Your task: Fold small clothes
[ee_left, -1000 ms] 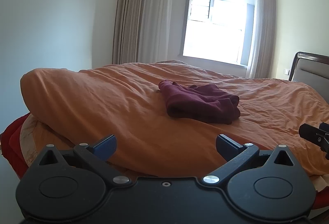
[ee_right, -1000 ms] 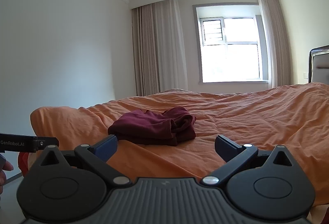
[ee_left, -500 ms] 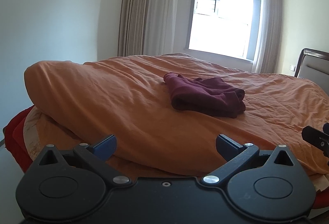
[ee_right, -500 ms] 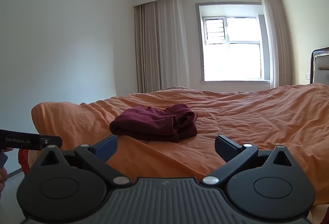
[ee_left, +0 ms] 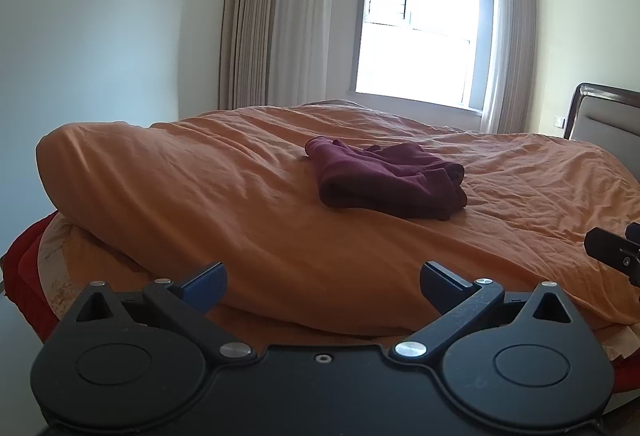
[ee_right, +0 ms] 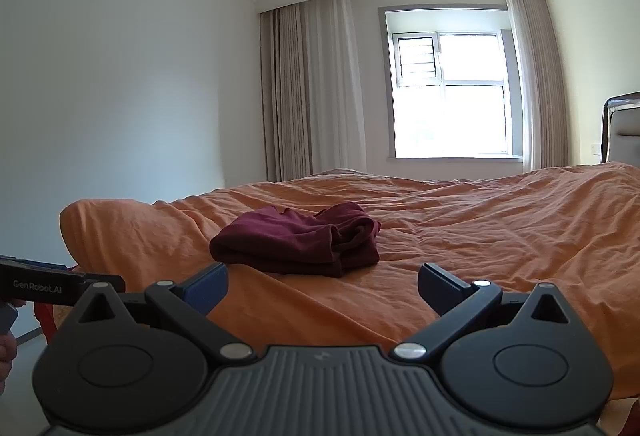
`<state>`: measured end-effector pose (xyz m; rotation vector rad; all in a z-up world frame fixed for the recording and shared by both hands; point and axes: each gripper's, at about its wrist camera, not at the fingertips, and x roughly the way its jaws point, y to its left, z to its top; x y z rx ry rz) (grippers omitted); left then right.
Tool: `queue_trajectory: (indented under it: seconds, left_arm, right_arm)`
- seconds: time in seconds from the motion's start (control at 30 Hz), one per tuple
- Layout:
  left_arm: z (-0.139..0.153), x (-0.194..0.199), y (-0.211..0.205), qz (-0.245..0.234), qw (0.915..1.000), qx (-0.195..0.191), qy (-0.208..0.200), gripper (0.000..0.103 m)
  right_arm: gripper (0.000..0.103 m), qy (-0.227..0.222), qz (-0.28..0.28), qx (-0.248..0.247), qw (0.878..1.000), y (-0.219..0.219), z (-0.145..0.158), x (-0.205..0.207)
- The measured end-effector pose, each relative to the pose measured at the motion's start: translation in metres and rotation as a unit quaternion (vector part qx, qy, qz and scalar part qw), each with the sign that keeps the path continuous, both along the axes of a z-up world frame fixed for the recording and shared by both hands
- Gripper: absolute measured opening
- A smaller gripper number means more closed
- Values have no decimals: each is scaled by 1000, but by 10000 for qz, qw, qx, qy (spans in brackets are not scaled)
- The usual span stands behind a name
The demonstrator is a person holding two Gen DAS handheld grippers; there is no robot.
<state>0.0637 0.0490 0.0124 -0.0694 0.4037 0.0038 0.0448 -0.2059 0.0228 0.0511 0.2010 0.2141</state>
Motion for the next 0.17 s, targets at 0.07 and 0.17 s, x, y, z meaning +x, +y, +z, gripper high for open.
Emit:
queue_trajectory:
  seconds: [0.07,0.17]
  left_arm:
    - [1,0,0,4,10000,16,-8,102]
    - [2,0,0,14,10000,33,-31,102]
  right_arm:
    - [103,3,16,3,10000,0,0,0]
    - [103,9,41,13,10000,1,1,0]
